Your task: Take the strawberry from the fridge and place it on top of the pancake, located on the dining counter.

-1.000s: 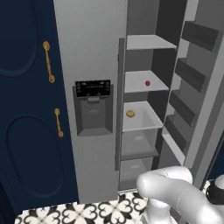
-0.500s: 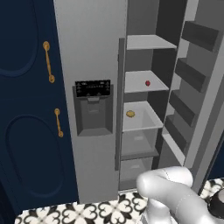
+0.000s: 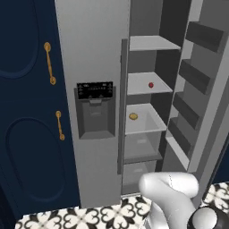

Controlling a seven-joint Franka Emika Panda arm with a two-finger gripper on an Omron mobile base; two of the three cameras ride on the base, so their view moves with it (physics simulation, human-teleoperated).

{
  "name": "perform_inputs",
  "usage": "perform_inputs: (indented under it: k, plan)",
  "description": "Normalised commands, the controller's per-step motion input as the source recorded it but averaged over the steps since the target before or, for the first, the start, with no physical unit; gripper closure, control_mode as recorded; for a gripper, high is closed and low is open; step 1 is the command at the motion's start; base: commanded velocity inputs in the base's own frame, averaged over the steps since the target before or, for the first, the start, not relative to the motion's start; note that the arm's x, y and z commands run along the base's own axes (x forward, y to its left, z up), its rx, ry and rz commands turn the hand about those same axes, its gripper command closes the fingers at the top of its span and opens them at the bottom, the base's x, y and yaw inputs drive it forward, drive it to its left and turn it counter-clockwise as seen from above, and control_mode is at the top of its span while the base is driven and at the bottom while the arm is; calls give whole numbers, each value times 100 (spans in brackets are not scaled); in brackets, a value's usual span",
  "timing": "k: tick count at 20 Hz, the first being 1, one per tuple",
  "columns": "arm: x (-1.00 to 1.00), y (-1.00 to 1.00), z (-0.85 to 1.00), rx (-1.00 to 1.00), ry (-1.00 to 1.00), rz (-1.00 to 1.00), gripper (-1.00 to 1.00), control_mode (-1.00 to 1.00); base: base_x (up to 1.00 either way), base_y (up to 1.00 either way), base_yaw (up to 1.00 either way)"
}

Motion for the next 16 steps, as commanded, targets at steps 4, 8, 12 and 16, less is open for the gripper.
perform_inputs:
  k: [4,8,12,16]
  plan:
    - [-16,100,34,-25,35,7,100,-100,0,0,0]
    - [1,100,12,-11,29,2,100,-100,0,0,0]
    - [7,100,0,0,26,0,-100,-100,0,0,0]
    - [9,100,0,-20,12,0,-100,-100,0,0,0]
